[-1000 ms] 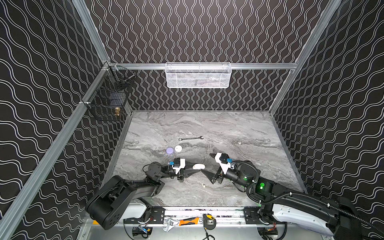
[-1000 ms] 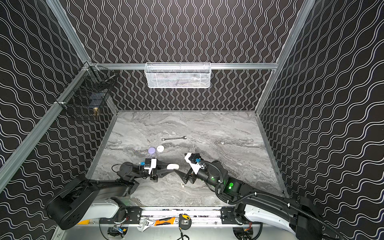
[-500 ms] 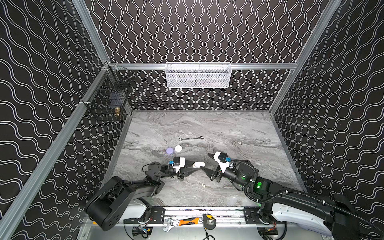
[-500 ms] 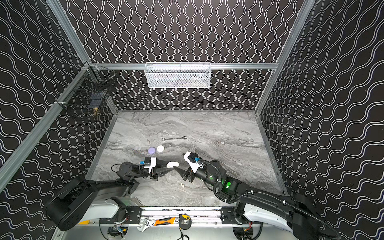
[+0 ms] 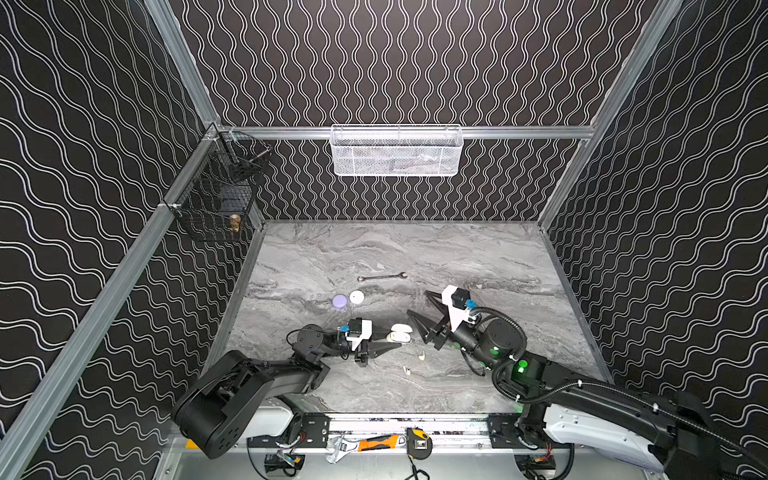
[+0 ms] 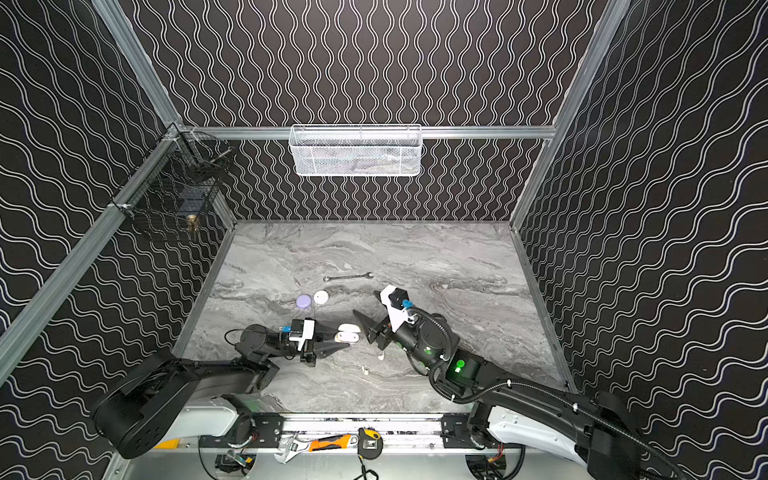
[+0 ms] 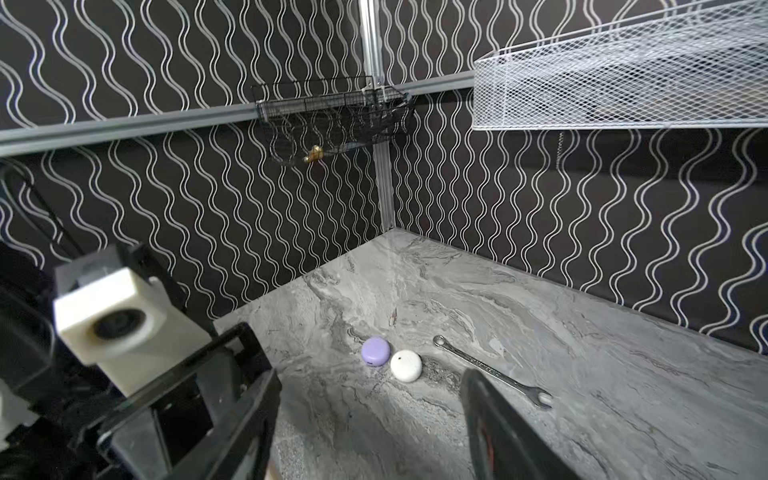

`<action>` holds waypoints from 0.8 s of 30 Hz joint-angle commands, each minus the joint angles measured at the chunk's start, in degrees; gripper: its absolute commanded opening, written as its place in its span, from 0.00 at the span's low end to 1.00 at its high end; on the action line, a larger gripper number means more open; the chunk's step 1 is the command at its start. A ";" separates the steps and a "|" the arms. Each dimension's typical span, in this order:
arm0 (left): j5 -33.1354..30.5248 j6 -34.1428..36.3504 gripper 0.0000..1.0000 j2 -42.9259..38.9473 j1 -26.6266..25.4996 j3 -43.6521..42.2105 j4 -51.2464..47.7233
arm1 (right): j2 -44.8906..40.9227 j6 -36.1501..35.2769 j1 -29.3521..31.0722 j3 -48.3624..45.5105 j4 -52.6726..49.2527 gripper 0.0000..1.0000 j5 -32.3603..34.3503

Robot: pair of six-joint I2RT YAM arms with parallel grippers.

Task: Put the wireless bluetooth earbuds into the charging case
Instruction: 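Move the right gripper down over the loose cream earbuds on the table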

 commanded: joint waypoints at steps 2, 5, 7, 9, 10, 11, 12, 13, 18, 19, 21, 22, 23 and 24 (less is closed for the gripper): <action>-2.89 -0.92 0.00 0.76 0.27 -0.10 2.06 | -3.19 7.02 0.00 0.67 -6.87 0.71 -1.14; -5.93 -2.62 0.00 1.84 1.62 -0.49 1.99 | -4.74 14.17 -0.01 0.68 -13.51 0.71 1.56; -8.35 -3.66 0.00 2.51 2.82 -0.98 2.04 | -3.97 20.33 0.03 1.40 -19.92 0.70 5.18; -10.97 -4.22 0.00 3.00 3.98 -1.74 2.06 | -1.35 27.02 -0.01 4.05 -29.82 0.70 8.79; -12.24 -4.32 0.00 3.09 4.53 -2.22 2.02 | 0.59 29.98 -0.01 5.89 -35.13 0.68 9.22; -13.24 -4.23 0.00 2.94 4.88 -2.54 1.94 | 2.04 31.74 -0.01 6.94 -38.96 0.67 8.84; -14.19 -4.02 0.00 2.80 5.26 -3.08 1.94 | 4.31 33.50 0.00 7.63 -41.87 0.66 7.51; -15.03 -3.71 0.00 2.27 5.37 -3.47 1.91 | 6.27 35.03 0.00 7.59 -43.30 0.66 6.20; -17.75 -1.16 0.00 -1.93 5.48 -5.42 0.66 | 14.01 38.68 0.10 5.57 -43.96 0.59 1.15; -18.33 -0.69 0.00 -2.99 5.52 -5.55 -0.56 | 15.08 39.36 0.29 5.29 -44.34 0.58 1.74; -19.03 0.33 0.00 -5.08 5.47 -5.48 -4.05 | 16.42 40.42 0.49 4.90 -45.34 0.58 3.34; -19.09 0.79 0.00 -5.93 5.46 -5.25 -5.72 | 17.22 40.68 0.56 4.94 -45.81 0.58 3.70; -19.33 1.03 0.00 -6.74 5.47 -5.08 -6.88 | 18.10 40.65 0.69 5.05 -45.91 0.58 3.78; -19.46 1.12 0.00 -7.25 5.46 -4.96 -7.70 | 19.20 40.42 0.91 5.39 -46.00 0.58 3.67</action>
